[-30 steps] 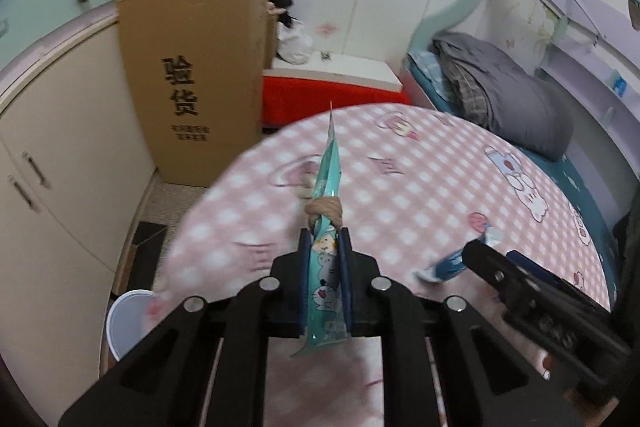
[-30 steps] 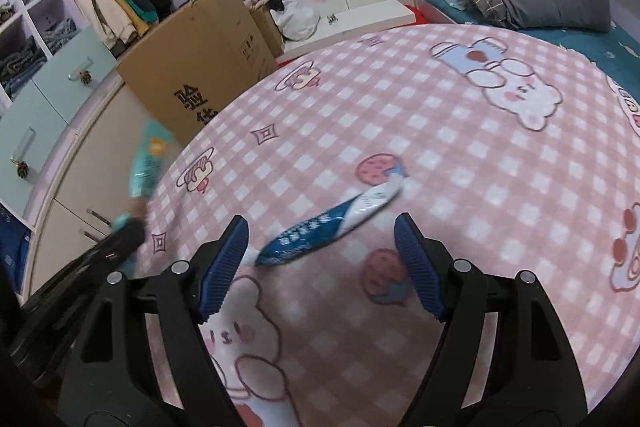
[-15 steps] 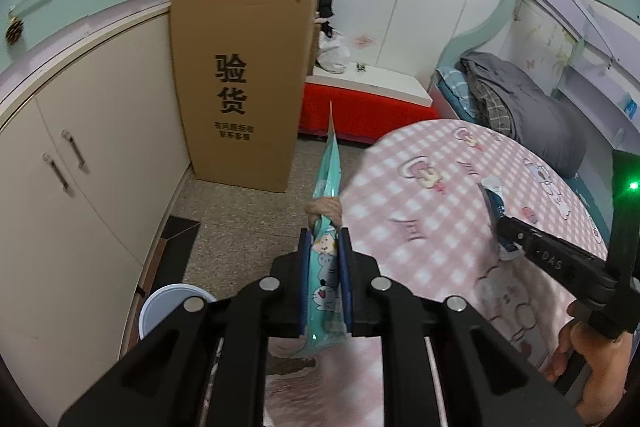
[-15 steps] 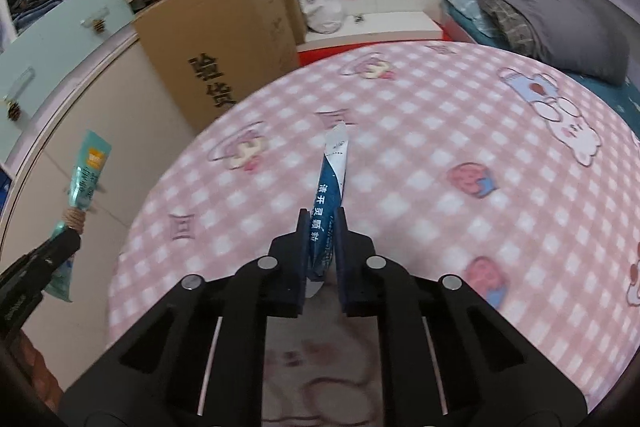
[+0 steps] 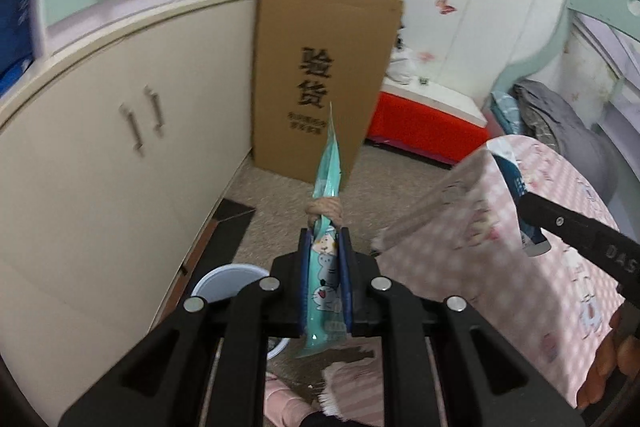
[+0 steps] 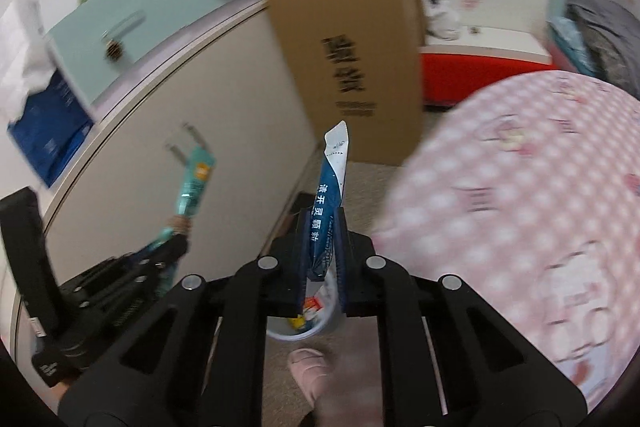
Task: Collect trash
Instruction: 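Carry both tubes to the wastebasket and open both grippers over it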
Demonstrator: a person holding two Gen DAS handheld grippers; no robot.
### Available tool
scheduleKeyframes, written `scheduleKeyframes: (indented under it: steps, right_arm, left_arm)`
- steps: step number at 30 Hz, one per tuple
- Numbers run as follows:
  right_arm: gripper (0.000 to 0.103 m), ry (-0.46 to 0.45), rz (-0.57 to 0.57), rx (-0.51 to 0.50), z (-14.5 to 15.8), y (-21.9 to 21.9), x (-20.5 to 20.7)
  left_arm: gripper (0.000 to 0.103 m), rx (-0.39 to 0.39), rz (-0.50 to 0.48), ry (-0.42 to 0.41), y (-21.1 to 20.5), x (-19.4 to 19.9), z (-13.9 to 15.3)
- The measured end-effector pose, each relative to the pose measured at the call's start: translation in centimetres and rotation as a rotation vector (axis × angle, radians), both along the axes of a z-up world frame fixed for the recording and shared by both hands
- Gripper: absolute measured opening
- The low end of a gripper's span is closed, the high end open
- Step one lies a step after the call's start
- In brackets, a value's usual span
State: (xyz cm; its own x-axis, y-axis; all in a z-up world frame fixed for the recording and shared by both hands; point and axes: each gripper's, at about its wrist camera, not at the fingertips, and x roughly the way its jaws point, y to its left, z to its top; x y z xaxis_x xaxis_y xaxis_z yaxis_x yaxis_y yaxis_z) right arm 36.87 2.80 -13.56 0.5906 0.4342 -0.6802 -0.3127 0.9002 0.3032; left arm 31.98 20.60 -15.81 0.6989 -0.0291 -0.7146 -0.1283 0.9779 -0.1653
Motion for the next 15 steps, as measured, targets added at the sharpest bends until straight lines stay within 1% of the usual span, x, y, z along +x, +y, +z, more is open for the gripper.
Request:
scheduleKeyframes:
  steps: [5,8,15]
  right_arm:
    - [0.012,0.051,0.096,0.008,-2.7,5.2,0.0]
    - [0.012,0.092,0.143,0.013,-5.0,8.0,0.1]
    - [0.012,0.163,0.207,0.019,-9.1,12.6,0.7]
  left_arm:
    - [0.012,-0.014,0.065,0.033,4.4,-1.0,-2.2]
    - [0.013,-0.027,0.105,0.063,6.8,-1.4,-3.9]
    - [0.013,-0.039,0.17,0.133,10.6,-1.2,-7.6]
